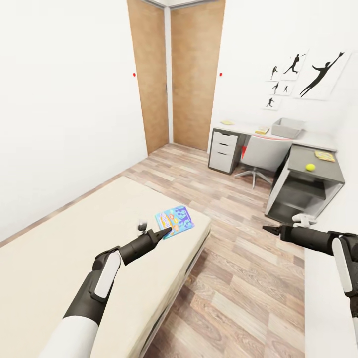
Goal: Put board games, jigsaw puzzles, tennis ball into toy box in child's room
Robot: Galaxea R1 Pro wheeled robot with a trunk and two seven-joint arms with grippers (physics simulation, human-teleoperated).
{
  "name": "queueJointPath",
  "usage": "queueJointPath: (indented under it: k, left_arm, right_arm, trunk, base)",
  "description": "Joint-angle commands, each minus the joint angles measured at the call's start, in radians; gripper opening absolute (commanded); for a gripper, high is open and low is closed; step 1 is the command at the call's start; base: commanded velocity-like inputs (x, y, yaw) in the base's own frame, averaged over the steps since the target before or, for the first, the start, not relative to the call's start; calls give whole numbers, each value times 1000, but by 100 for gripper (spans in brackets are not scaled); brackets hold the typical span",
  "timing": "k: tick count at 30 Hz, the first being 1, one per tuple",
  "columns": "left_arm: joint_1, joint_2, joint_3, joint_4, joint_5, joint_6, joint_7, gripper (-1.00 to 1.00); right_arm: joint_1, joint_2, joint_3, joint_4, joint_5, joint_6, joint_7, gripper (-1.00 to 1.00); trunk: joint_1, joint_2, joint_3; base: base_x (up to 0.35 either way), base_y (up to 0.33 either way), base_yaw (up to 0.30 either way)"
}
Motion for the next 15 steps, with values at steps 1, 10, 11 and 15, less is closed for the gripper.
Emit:
queueJointPath:
  k: [1,10,11,15]
  left_arm:
    - [0,-1,3,0,0,6,-7,-100]
    - [3,1,22,1,14,7,-18,-100]
    - [3,1,22,1,14,7,-18,-100]
    - [4,5,31,4,19,17,-16,-100]
  right_arm:
    - [-1,0,9,0,-4,8,-1,100]
    - [0,-1,48,-1,-6,8,-1,100]
    - [0,-1,48,-1,-6,8,-1,100]
    - [0,-1,50,0,-4,8,-2,100]
  trunk:
    - [1,-2,-2]
    - [1,-2,1]
    - [1,-2,2]
    - [1,-2,3]
  base:
    - [0,0,-199]
    - [0,0,-248]
    - [0,0,-268]
    - [0,0,-197]
